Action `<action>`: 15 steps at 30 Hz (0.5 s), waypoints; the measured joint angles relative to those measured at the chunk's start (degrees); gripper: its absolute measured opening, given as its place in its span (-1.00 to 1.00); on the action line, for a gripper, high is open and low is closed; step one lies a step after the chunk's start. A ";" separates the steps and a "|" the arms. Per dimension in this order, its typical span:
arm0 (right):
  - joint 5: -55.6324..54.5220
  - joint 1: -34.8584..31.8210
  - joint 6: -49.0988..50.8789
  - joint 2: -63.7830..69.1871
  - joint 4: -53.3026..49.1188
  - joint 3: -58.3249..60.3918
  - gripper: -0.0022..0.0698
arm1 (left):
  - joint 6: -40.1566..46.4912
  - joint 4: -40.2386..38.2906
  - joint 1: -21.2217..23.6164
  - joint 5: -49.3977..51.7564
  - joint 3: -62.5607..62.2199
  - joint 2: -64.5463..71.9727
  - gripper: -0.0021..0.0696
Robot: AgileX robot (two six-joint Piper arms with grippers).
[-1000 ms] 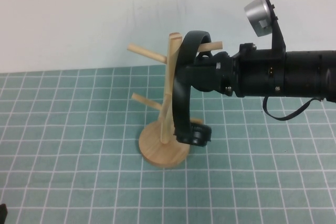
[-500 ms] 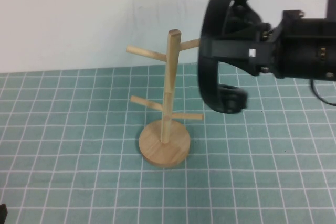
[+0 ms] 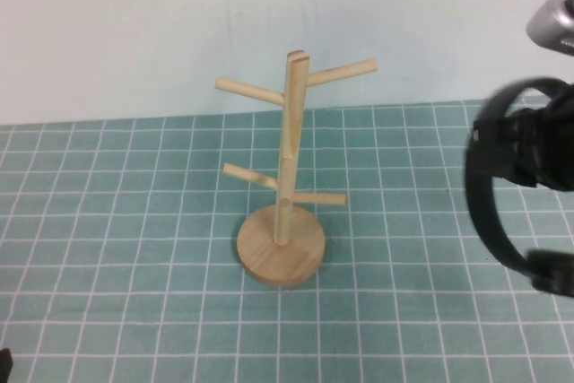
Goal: Take out the headphones from the headphone stand
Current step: Place the headphones on the table
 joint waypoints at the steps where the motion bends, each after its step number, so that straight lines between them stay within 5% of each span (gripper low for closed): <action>1: 0.26 0.00 3.63 0.51 -3.28 0.00 -0.78 | 0.00 0.00 0.00 0.00 0.00 0.00 -0.96; 7: 0.65 -0.25 13.97 8.73 -8.25 0.00 -0.78 | 0.00 0.00 0.00 0.00 0.00 0.00 -0.96; 15: 0.42 -8.65 11.24 24.85 4.03 0.00 -0.78 | 0.00 0.00 0.00 0.00 0.00 0.00 -0.96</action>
